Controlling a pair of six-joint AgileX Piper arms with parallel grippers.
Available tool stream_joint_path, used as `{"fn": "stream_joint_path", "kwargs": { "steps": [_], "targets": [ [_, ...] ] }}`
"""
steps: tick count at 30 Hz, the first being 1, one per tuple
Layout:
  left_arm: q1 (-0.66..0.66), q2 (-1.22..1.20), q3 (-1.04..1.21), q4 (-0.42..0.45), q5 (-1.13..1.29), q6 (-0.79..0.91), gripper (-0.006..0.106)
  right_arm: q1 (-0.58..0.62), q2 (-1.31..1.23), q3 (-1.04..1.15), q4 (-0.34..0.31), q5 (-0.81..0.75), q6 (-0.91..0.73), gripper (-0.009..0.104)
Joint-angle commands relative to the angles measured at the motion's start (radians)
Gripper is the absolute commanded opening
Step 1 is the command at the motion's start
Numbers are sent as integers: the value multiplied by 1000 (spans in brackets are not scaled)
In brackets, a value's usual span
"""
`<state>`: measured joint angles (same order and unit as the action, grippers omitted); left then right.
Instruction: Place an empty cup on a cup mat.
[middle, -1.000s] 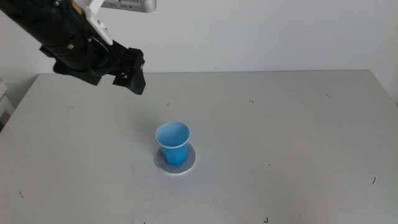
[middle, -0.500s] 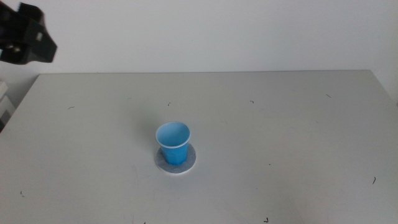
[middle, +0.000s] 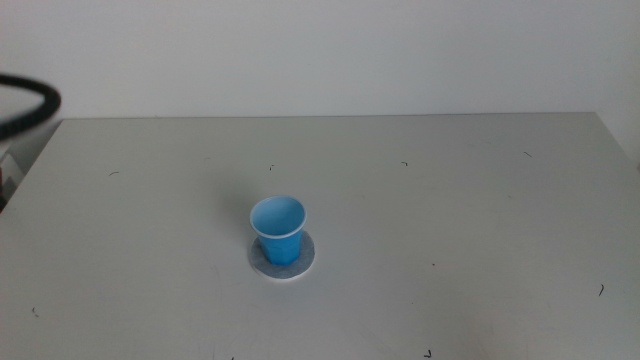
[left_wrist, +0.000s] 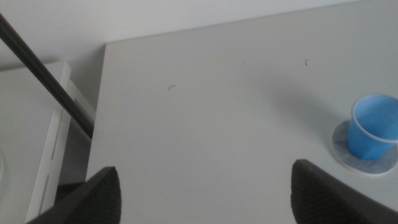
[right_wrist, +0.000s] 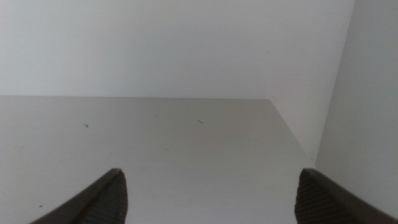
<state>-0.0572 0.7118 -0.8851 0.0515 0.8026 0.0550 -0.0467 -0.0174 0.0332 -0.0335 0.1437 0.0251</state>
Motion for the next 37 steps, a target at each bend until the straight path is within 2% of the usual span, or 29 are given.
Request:
{"fn": "stream_joint_path", "kwargs": {
  "steps": [1, 5, 9, 19, 24, 37],
  "targets": [
    [32, -79, 97, -37, -223, 26, 105, 2, -19, -12, -9, -78, -8, 94],
    [58, -194, 303, -38, -406, 29, 105, 2, -19, -12, -9, -78, -8, 94],
    [58, -294, 488, 16, -541, 29, 105, 2, -19, -12, -9, -78, -8, 94],
    [57, -630, 825, 2, -568, -105, 105, 2, -19, -12, -9, -78, -8, 94],
    [57, -742, 906, 2, -570, -114, 105, 2, -19, -12, -9, -78, -8, 94],
    [57, -739, 911, 1, -530, -118, 105, 2, -19, -12, -9, -78, -8, 94]
  ]
}}
